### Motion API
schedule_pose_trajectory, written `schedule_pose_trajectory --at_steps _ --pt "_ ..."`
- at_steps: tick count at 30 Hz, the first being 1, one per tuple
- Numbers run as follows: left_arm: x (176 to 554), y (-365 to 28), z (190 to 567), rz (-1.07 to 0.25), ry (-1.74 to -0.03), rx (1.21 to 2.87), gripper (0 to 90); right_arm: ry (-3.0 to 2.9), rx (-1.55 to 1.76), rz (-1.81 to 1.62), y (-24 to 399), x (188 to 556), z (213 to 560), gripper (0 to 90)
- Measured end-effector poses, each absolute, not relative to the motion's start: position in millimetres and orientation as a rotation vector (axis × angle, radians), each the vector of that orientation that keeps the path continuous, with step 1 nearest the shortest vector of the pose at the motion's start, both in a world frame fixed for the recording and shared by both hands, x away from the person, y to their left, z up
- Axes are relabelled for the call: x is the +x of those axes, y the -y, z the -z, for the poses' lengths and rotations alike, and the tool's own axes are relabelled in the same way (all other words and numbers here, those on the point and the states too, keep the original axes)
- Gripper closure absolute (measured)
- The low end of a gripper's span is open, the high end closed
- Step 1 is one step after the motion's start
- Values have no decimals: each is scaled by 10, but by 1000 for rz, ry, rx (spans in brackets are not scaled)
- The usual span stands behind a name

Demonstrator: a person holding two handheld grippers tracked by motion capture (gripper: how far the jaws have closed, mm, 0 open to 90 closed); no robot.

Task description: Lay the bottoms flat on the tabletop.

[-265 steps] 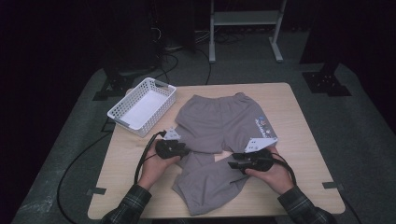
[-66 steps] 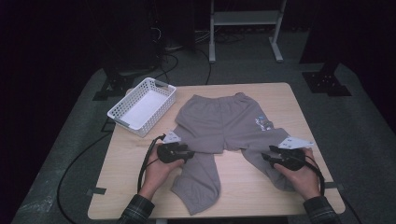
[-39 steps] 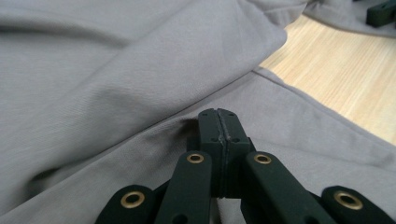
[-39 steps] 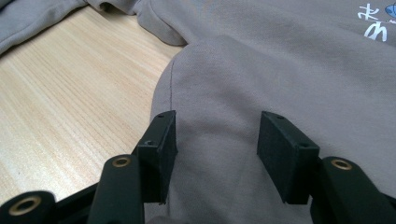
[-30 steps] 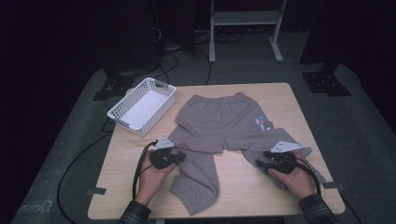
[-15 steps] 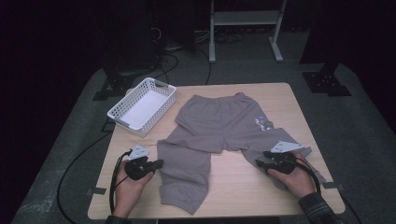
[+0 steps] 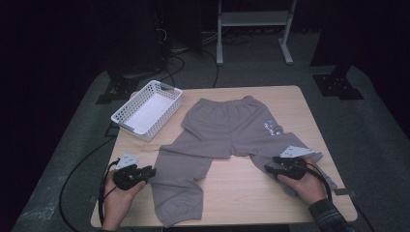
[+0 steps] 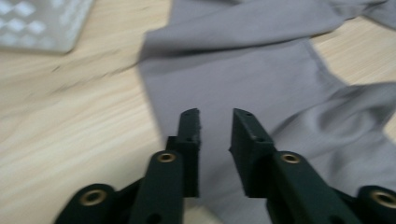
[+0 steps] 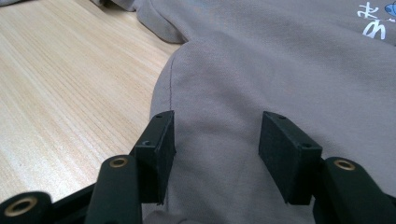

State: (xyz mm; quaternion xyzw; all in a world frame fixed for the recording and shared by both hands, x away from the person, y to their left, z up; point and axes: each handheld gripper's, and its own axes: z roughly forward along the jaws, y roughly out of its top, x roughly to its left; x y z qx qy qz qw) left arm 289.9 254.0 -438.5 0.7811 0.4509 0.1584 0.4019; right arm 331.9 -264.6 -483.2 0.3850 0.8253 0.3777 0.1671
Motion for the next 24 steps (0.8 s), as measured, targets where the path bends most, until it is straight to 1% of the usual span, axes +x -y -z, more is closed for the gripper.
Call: schedule_pose_trajectory --at_steps 2,5,10,14,19,24 --pt "2946 -2429 4387 -401 -1103 1998 659 -2348 1095 -1076 2646 3318 4833 444" --pt "3070 -2256 4413 -397 -1078 2035 628 -2346 1095 -1078 2646 3317 4835 443" --pt "3311 -2028 4489 -385 -1044 2092 629 -2344 1094 -1077 2646 3315 4836 443" --pt "3502 -1878 4585 -385 -1031 2132 646 -2344 1095 -1077 2646 3314 4836 443" --pt "3612 -1739 4657 -385 -1019 2182 670 -2343 1095 -1077 2645 3314 4837 443" --pt "3599 -1673 4676 -403 -1000 2213 706 -2343 1095 -1077 2645 3313 4837 443"
